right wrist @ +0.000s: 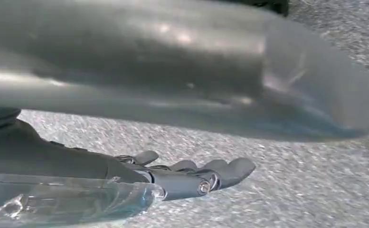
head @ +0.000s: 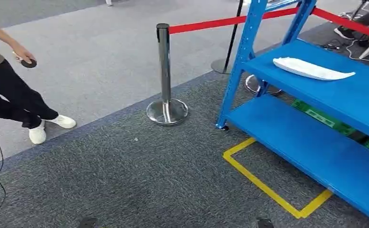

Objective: Take the parts from the cabinet and place them on the table.

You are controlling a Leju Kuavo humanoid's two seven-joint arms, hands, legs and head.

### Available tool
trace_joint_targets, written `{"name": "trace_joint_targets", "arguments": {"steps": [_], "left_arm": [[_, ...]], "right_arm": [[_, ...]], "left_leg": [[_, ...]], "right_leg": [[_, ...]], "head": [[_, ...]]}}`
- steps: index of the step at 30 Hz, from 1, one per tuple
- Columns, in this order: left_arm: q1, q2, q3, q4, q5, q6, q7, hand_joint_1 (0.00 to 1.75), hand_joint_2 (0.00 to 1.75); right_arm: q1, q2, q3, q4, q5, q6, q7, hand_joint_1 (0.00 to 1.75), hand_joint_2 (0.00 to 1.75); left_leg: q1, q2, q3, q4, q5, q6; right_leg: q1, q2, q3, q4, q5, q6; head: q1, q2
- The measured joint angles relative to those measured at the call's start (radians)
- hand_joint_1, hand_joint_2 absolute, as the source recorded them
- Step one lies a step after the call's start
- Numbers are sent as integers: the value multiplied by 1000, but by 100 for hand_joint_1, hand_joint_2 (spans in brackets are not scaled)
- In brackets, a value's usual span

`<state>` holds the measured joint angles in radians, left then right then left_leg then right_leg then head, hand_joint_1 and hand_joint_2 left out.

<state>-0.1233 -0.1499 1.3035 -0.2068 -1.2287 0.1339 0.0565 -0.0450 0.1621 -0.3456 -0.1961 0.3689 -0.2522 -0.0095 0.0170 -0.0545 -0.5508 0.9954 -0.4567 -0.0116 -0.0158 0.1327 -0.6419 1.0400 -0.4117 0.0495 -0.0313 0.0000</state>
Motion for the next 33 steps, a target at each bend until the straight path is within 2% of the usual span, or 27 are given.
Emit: {"name": "trace_joint_targets", "arguments": {"steps": [1,2,4,5,6,7,8,9,10,14,15,16,17,18,19,20,21,22,23,24,25,26,29,30,31,32,33], "left_arm": [[0,0,1,0,0,5,0,0,0],[2,0,2,0,0,6,-1,0,0],[9,0,5,0,0,14,-4,0,0],[9,0,7,0,0,24,-11,0,0],[7,0,8,0,0,36,-20,0,0],[4,-1,9,0,0,53,-32,0,0],[1,-2,9,0,0,73,-44,0,0],[-1,-3,8,0,0,87,-53,0,0],[-2,-3,8,0,0,95,-63,0,0],[-9,-7,8,0,0,100,-77,0,0],[-11,-8,8,0,0,101,-77,0,0],[-13,-8,8,0,0,103,-78,0,0],[-13,-9,8,0,0,105,-79,0,175],[-11,-10,8,0,0,104,-79,0,175],[-8,-10,8,0,0,105,-79,0,175],[-6,-11,8,0,0,105,-82,0,175],[-4,-11,8,0,0,105,-86,0,175],[-2,-11,8,0,0,105,-88,0,175],[-3,-11,8,0,0,104,-90,0,175],[-4,-11,8,0,0,103,-91,0,175],[-4,-11,8,0,0,101,-93,0,175],[-3,-12,8,0,0,96,-93,0,175],[-4,-13,8,0,-1,92,-93,0,175],[-4,-14,8,0,0,91,-93,0,175],[-6,-13,9,0,0,91,-94,0,175],[-5,-13,8,0,0,91,-94,0,175],[0,-13,9,0,0,91,-95,0,175]], "right_arm": [[-1,1,-1,0,0,-1,0,0,0],[-6,1,-1,0,0,-1,0,0,0],[-16,1,-2,0,-1,-2,-5,0,0],[-15,1,-4,0,-4,-2,-10,0,0],[-12,1,-6,0,-8,-3,-14,0,0],[-10,1,-11,0,-11,-3,-19,0,0],[-9,1,-16,0,-14,-3,-23,0,0],[-11,1,-20,0,-16,-4,-27,0,0],[-15,1,-22,0,-16,-4,-29,0,0],[-18,0,-37,0,-19,-5,-33,0,0],[-17,0,-39,0,-19,-5,-33,0,0],[-16,0,-41,0,-19,-5,-34,0,0],[-18,0,-44,0,-20,-5,-34,0,0],[-22,0,-45,0,-19,-5,-34,0,0],[-22,0,-45,0,-20,-5,-34,0,0],[-21,0,-45,0,-20,-5,-34,0,0],[-19,0,-47,0,-20,-5,-34,0,0],[-18,0,-49,0,-20,-5,-34,0,0],[-17,0,-51,0,-19,-5,-34,0,0],[-18,0,-51,0,-19,-5,-34,0,0],[-20,0,-51,0,-18,-5,-34,0,0],[-23,0,-52,0,-16,-5,-34,0,0],[-13,0,-52,0,-14,-6,-35,0,0],[-8,0,-52,0,-14,-6,-35,0,0],[-5,0,-52,0,-14,-7,-35,0,0],[-6,0,-53,0,-14,-7,-34,0,0],[-12,0,-53,0,-13,-7,-34,0,0]], "left_leg": [[-2,9,1,-1,1,4],[-7,26,0,-1,-1,11],[-13,62,1,-1,-2,14],[-14,79,1,-1,-3,15],[-14,93,1,-1,-3,15],[-14,105,3,0,-4,14],[-14,117,5,0,-6,12],[-14,128,9,0,-9,9],[-18,138,13,0,-12,4],[-20,174,25,-7,-13,-20],[-18,172,25,-6,-19,-28],[-15,122,20,13,-37,-35],[-14,85,-4,69,-75,-39],[-13,68,-42,153,-119,-41],[-13,64,-84,235,-153,-42],[-13,63,-119,300,-169,-43],[-13,62,-129,310,-158,-42],[-12,62,-120,282,-126,-41],[-10,57,-92,215,-78,-40],[-6,37,-46,120,-26,-41],[0,-4,-9,44,3,-43],[5,-37,10,-5,-8,-40],[-4,-13,5,1,-9,-15],[2,3,6,-6,-2,-4],[1,16,7,-8,1,3],[-2,26,6,-8,0,12],[-6,44,7,-8,-2,14]], "right_leg": [[7,-65,-13,28,-25,2],[7,-100,-41,88,-66,5],[6,-121,-108,239,-141,7],[6,-123,-125,284,-152,8],[6,-124,-116,278,-140,7],[6,-126,-86,229,-111,7],[7,-136,-36,146,-73,5],[8,-166,17,56,-41,4],[13,-211,45,1,-44,-3],[18,-167,42,-3,-31,-25],[10,-153,47,-10,-23,-35],[7,-144,47,-12,-22,-38],[5,-135,45,-12,-20,-41],[4,-122,44,-12,-19,-43],[4,-109,42,-12,-19,-44],[4,-93,40,-12,-18,-44],[4,-79,40,-12,-18,-43],[3,-65,40,-12,-16,-42],[2,-48,40,-11,-15,-39],[-1,-33,41,-11,-13,-35],[-3,-20,39,-11,-11,-29],[4,-6,31,-1,-13,-20],[-6,24,22,-21,2,2],[-7,32,15,-22,4,8],[-2,-28,13,-7,-7,9],[1,-81,-7,35,-41,10],[2,-111,-45,119,-91,13]], "head": [[13,0],[18,0],[16,0],[16,0],[16,0],[17,0],[16,0],[17,0],[16,0],[16,0],[14,0],[13,0],[10,0],[10,0],[8,0],[8,0],[9,0],[8,0],[9,0],[9,0],[8,0],[7,0],[8,0],[6,0],[11,0],[21,0],[23,0]]}}
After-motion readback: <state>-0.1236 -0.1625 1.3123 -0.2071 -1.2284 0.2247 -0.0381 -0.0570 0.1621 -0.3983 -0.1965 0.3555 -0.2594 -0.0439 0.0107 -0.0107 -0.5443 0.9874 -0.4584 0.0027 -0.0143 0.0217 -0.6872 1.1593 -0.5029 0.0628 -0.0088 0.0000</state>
